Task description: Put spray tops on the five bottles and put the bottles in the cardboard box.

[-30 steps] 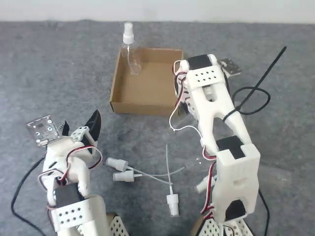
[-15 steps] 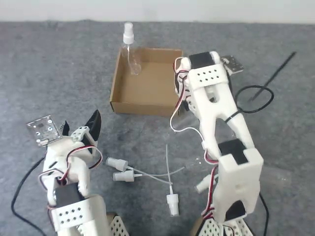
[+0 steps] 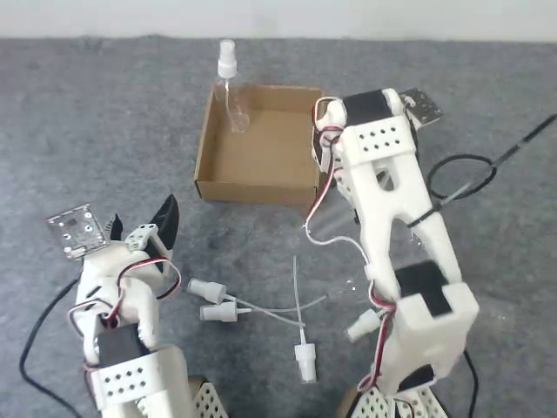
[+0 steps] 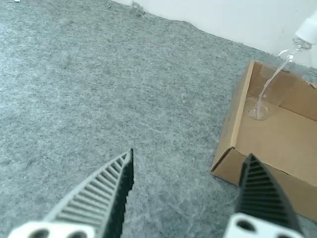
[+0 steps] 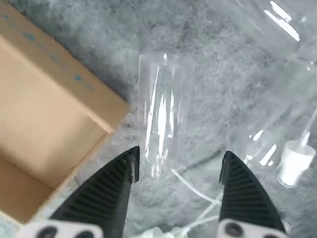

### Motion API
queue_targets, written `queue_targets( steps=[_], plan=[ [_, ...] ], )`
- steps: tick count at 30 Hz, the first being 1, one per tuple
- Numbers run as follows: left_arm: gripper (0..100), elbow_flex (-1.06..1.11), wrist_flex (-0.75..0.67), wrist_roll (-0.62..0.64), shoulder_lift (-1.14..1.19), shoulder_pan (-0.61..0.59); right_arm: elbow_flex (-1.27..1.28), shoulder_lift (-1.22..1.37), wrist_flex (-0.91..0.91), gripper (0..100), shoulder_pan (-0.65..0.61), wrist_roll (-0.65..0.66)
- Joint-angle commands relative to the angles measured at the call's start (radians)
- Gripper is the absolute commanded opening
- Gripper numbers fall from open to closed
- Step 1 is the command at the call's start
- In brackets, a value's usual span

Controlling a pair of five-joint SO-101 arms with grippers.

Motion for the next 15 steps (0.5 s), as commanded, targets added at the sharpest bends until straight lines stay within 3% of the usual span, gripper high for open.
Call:
queue_targets(
  steps=[1, 12, 15],
  plan=[
    [32, -0.005, -0.031, 0.005, -0.011, -0.003, 0.041, -0.14, 0.042, 22.4, -0.041, -0.011],
    [32, -0.005, -0.031, 0.005, -0.011, -0.003, 0.127, -0.312, 0.042, 22.4, -0.041, -0.008],
    [32, -0.005, -0.031, 0.005, -0.011, -0.003, 0.13, -0.317, 0.041, 22.4, -0.038, 0.074]
  ],
)
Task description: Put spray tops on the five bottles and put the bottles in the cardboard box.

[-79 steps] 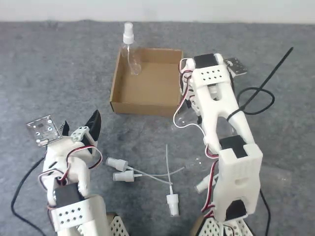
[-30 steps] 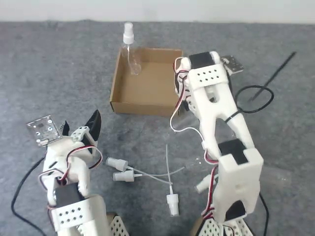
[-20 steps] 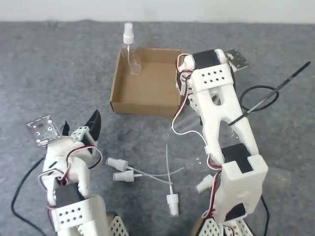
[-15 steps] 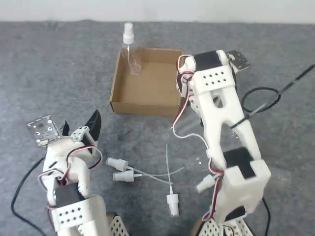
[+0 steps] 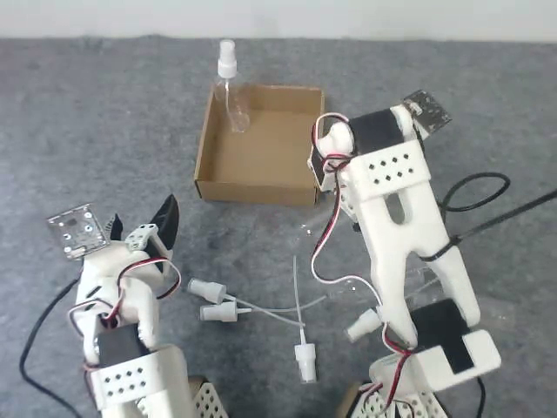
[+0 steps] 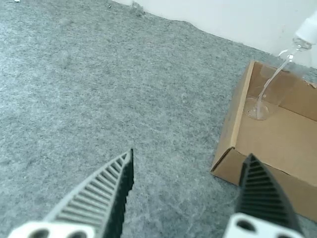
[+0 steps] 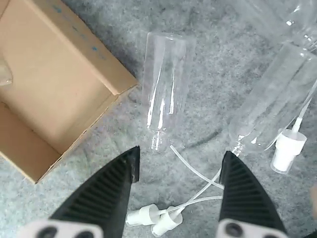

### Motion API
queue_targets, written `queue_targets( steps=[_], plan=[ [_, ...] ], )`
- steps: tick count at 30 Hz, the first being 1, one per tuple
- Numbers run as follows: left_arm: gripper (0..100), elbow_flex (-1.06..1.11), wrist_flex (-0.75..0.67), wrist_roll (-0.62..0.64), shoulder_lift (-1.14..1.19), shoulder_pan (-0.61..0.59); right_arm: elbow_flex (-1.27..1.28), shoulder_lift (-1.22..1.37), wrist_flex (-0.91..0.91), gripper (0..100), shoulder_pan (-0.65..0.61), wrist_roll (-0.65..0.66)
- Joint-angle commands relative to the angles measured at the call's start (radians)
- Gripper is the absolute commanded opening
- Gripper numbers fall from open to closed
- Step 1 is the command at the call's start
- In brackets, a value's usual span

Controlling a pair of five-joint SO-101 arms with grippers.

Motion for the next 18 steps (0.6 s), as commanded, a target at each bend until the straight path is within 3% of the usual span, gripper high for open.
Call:
queue_targets(
  steps=[1, 18],
  plan=[
    [32, -0.005, -0.031, 0.005, -0.011, -0.003, -0.006, -0.068, 0.041, 22.4, 0.002, 0.132],
    [32, -0.005, -0.031, 0.005, -0.011, -0.003, -0.003, -0.068, 0.015, 22.3, 0.001, 0.919]
  ],
)
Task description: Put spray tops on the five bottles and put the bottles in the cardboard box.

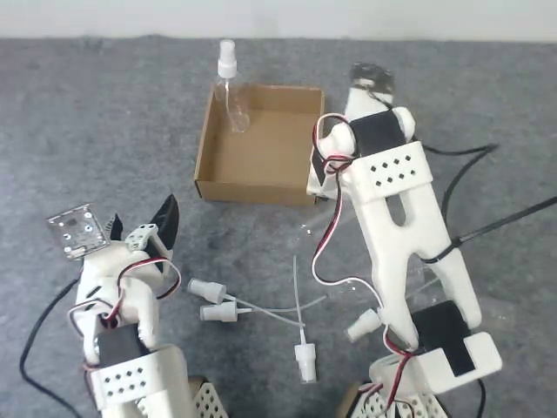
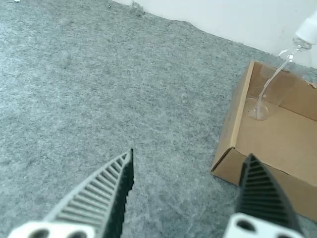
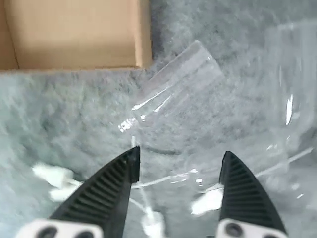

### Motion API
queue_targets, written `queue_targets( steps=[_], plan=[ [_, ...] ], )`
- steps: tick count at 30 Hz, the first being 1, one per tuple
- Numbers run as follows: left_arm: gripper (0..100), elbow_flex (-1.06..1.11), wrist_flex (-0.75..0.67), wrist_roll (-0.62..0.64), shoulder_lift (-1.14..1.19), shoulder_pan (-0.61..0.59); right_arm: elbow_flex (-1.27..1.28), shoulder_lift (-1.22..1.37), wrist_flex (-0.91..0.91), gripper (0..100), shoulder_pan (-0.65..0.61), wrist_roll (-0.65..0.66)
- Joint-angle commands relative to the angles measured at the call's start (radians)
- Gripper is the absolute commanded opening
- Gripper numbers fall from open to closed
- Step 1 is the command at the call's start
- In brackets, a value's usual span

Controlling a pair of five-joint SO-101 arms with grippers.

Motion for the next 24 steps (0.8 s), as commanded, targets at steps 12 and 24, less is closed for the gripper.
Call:
queue_targets(
  steps=[12, 24],
  plan=[
    [32, -0.005, -0.031, 0.005, -0.011, -0.003, 0.072, -0.059, 0.019, 22.3, -0.002, 0.661],
    [32, -0.005, -0.031, 0.005, -0.011, -0.003, 0.19, -0.059, 0.013, 22.3, -0.004, 1.122]
  ],
)
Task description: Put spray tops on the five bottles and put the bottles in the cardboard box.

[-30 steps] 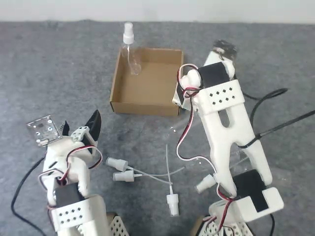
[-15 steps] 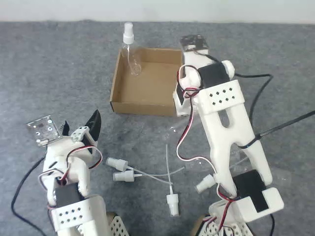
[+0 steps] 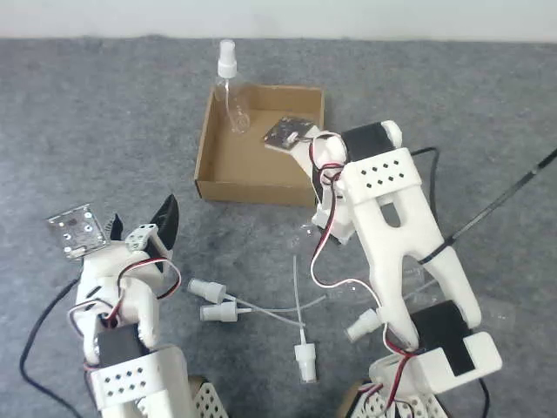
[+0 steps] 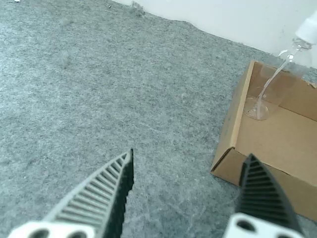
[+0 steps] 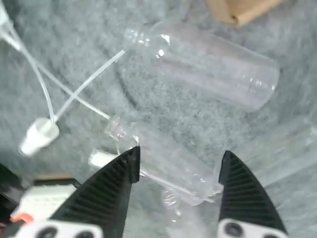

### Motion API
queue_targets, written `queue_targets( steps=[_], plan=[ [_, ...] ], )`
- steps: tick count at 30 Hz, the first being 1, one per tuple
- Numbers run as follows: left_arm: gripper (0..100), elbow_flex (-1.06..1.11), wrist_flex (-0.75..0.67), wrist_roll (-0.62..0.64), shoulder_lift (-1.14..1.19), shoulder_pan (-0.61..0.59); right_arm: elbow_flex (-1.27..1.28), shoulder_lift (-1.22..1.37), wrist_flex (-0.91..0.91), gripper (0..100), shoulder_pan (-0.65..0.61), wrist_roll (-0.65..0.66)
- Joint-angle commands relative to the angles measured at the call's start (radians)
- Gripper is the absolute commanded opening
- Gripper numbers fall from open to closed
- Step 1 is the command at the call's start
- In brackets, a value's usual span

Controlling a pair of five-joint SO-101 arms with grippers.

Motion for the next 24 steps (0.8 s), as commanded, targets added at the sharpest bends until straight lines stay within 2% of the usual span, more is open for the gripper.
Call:
queue_targets(
  steps=[1, 18, 24],
  plan=[
    [32, -0.005, -0.031, 0.005, -0.011, -0.003, -0.011, -0.059, 0.013, 22.4, -0.007, 0.114],
    [32, -0.004, -0.031, 0.003, -0.011, -0.003, 0.066, 0.015, 0.013, 22.7, -0.094, 0.519],
    [32, -0.004, -0.031, 0.003, -0.011, -0.003, 0.064, 0.085, -0.068, 22.7, -0.096, 0.552]
  ],
)
